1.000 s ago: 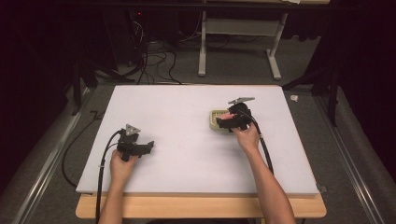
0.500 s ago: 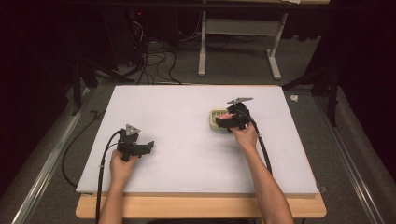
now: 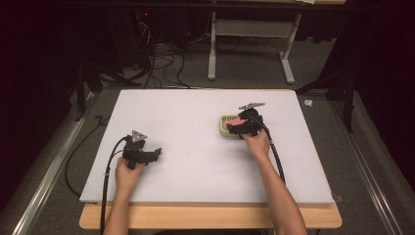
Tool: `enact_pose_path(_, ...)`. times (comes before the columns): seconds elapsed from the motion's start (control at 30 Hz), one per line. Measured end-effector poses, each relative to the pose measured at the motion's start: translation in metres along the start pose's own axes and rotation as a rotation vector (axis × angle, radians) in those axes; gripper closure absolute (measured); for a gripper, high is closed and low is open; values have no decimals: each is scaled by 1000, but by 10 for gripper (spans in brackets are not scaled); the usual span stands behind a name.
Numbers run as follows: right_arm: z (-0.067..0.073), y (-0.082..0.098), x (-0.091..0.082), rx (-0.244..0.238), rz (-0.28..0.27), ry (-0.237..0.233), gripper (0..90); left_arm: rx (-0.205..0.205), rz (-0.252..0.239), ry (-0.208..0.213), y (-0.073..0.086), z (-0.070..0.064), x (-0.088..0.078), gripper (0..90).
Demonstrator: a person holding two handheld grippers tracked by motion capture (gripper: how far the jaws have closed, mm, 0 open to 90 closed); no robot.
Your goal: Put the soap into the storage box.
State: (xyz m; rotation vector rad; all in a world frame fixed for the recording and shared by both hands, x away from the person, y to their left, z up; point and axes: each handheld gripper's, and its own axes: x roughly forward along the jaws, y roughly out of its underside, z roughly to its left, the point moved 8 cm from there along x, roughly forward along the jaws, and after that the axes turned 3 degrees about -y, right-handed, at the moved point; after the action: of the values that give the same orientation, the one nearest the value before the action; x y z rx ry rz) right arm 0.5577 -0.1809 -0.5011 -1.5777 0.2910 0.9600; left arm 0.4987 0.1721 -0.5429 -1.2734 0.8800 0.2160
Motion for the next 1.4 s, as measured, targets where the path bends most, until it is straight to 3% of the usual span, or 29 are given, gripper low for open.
enact_pose_path(0.47,-3,3,2,26,4,-17,122,1,0,0,0,0,0,193)
enact_pose_path(0.87,-1,1,-5,19,-19,-14,122,2,1,-1,0,0,0,192)
enact_pose_path(1.4,-1,-8,-38,7,-101,-21,133,2,1,-1,0,0,0,193)
